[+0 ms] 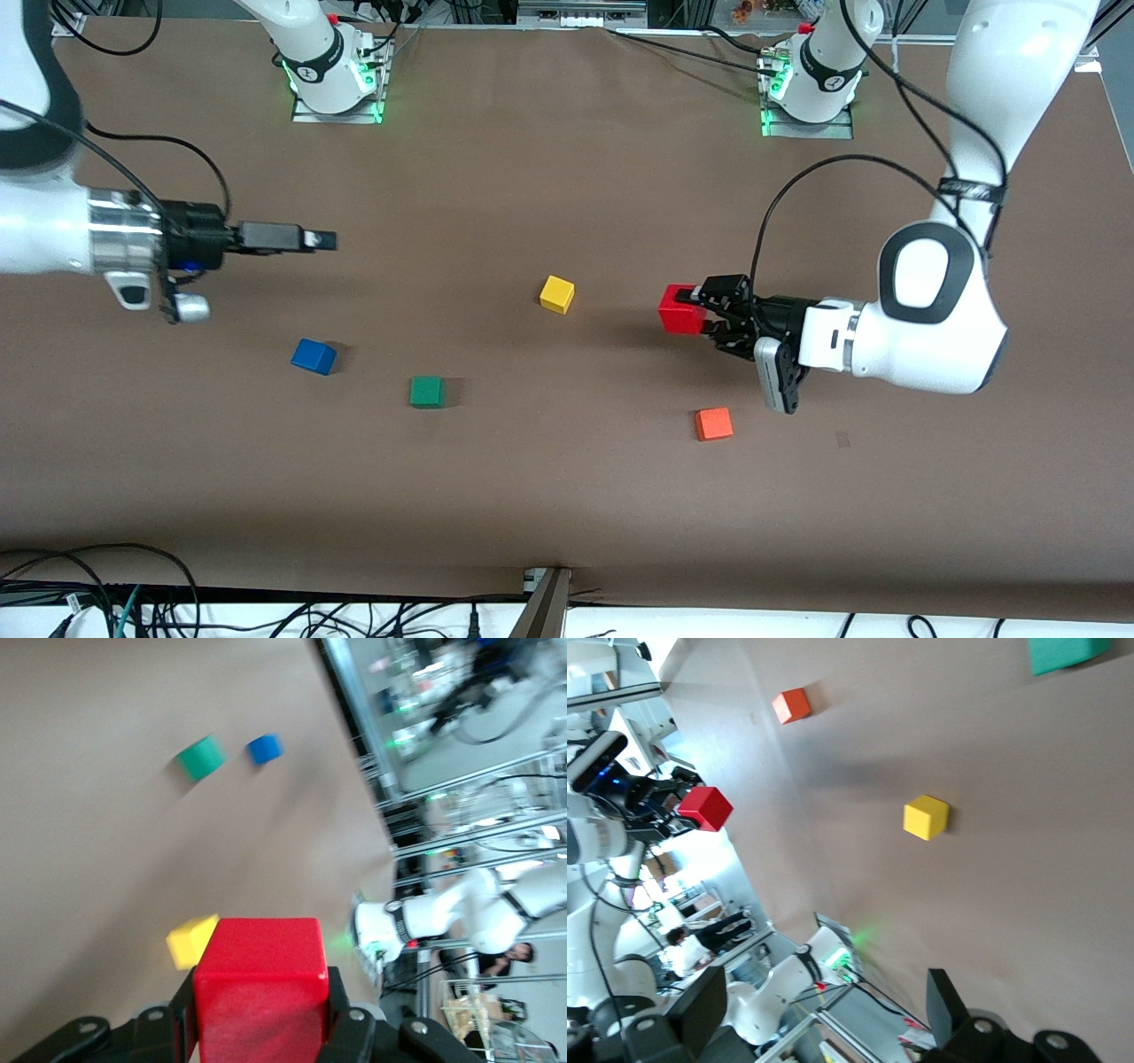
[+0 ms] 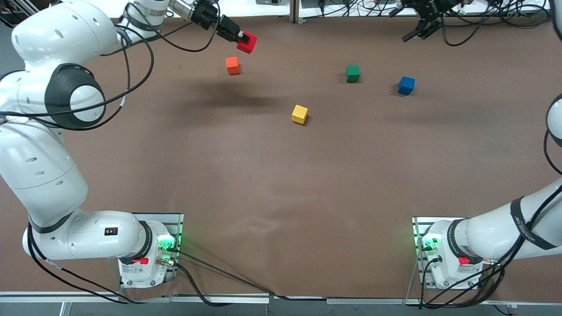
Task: Pass red block to right arm, stack on blue
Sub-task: 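Carry the red cube toward the right gripper while the right gripper approaches, then grasp the red cube with the right gripper while the left gripper releases, then lower the red cube onto the blue cube with the right gripper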
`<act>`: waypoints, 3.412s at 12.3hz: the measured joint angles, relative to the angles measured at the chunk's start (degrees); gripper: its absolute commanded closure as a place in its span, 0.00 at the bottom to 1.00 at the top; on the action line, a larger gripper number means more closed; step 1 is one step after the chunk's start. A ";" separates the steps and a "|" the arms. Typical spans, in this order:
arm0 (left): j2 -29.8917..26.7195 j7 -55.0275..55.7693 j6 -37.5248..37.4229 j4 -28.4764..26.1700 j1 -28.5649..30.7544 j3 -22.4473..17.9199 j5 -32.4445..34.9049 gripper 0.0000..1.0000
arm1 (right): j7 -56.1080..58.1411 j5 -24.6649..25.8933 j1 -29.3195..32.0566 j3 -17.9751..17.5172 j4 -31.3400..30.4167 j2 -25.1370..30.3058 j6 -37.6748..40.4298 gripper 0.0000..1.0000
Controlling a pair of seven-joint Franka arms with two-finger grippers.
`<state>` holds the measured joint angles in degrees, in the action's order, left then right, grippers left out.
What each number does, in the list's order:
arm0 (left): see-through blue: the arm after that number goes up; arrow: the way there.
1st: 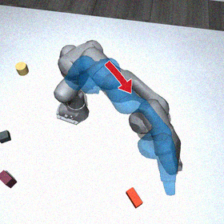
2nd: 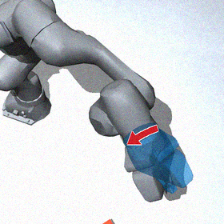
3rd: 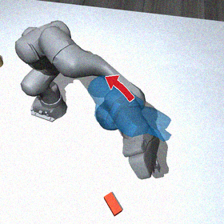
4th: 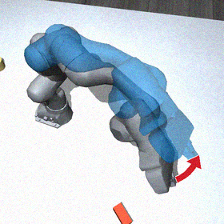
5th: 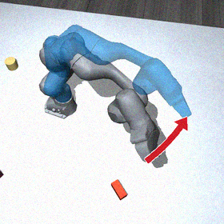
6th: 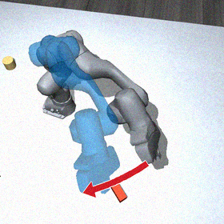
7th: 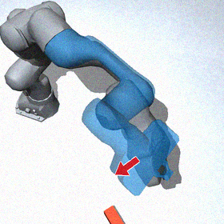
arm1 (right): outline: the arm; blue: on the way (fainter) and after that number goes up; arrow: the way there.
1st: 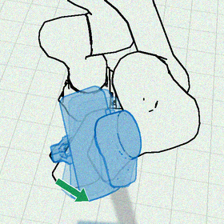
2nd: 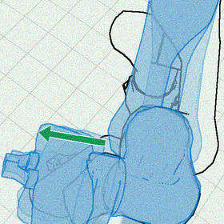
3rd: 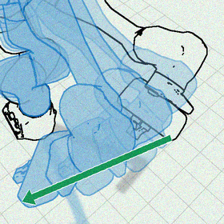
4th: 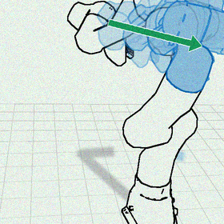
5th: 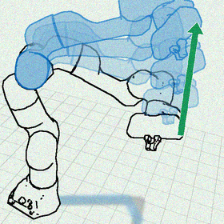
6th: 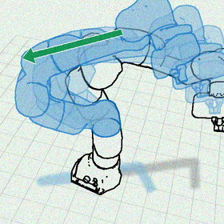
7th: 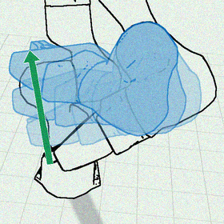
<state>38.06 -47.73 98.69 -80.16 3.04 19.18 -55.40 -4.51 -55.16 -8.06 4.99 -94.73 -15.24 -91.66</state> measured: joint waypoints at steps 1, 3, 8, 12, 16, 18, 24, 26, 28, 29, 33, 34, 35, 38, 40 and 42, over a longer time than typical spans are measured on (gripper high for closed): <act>1.82 -6.61 -0.03 0.48 -0.55 0.05 -5.56 1.00 | -1.50 -3.12 -1.76 -0.03 -0.10 -1.52 -3.00 0.00; 3.88 -16.90 0.23 1.43 -3.15 0.26 -13.20 1.00 | -4.80 -10.49 -5.55 -0.10 -0.81 -3.91 -9.71 0.00; 4.04 -31.80 3.27 4.62 -10.62 0.42 -20.84 1.00 | -8.85 -30.93 -11.98 -0.22 -3.51 -5.31 -22.74 0.00; 5.45 -35.45 3.32 5.16 -11.86 0.41 -22.56 1.00 | -9.31 -33.44 -19.11 -0.82 -5.04 -5.22 -30.69 0.00; 8.07 -36.45 3.50 7.94 -13.40 0.41 -23.44 1.00 | -8.10 -36.75 -19.98 -3.58 -6.55 -4.67 -33.07 0.55; 8.58 -36.45 3.50 8.31 -13.43 0.34 -23.56 1.00 | -7.58 -37.63 -19.98 -4.27 -6.57 -4.63 -33.31 0.99; 8.77 -33.24 3.73 8.91 -13.43 0.26 -24.38 0.00 | -6.66 -37.97 -19.81 -4.22 -6.90 -4.51 -33.32 1.00; 8.78 -32.89 4.83 8.98 -13.27 0.16 -24.38 0.00 | -6.66 -38.03 -19.76 -4.07 -6.83 -4.19 -33.33 1.00; 8.77 -32.61 7.39 9.56 -12.06 -0.12 -24.40 0.00 | -6.66 -38.03 -19.72 -3.78 -6.83 -3.52 -33.86 1.00; 8.77 -32.53 8.68 9.89 -10.70 -0.35 -24.40 0.00 | -6.66 -37.96 -19.70 -3.63 -6.84 -3.26 -33.87 1.00; 8.74 -32.67 6.68 11.49 -3.68 -0.67 -16.77 0.00 | -6.39 -25.80 -19.64 -1.03 -6.85 -2.94 -33.85 1.00; 8.70 -32.67 5.66 12.89 -2.06 -0.75 -13.17 0.00 | -6.40 -21.41 -19.61 -0.15 -6.88 -2.95 -33.85 1.00; 8.66 -32.66 4.22 14.28 -0.30 -0.91 -9.51 0.00 | -6.40 -17.59 -19.58 0.72 -7.02 -2.97 -33.84 1.00; 8.45 -32.64 -2.99 16.86 6.04 -1.75 3.63 0.00 | -6.40 0.05 -19.24 2.85 -7.78 -3.08 -33.65 1.00; 7.95 -32.69 -6.33 17.78 10.90 -1.79 12.55 0.00 | -6.80 16.14 -19.11 3.89 -8.92 -3.23 -31.81 1.00; 3.89 -31.20 -7.77 19.50 13.73 -1.74 25.88 0.00 | -6.71 30.24 -18.95 6.41 -9.93 -3.88 -28.35 1.00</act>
<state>41.94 -78.93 90.92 -60.66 16.77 17.44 -29.53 -11.22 -24.92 -27.01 11.40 -104.66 -19.13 -120.01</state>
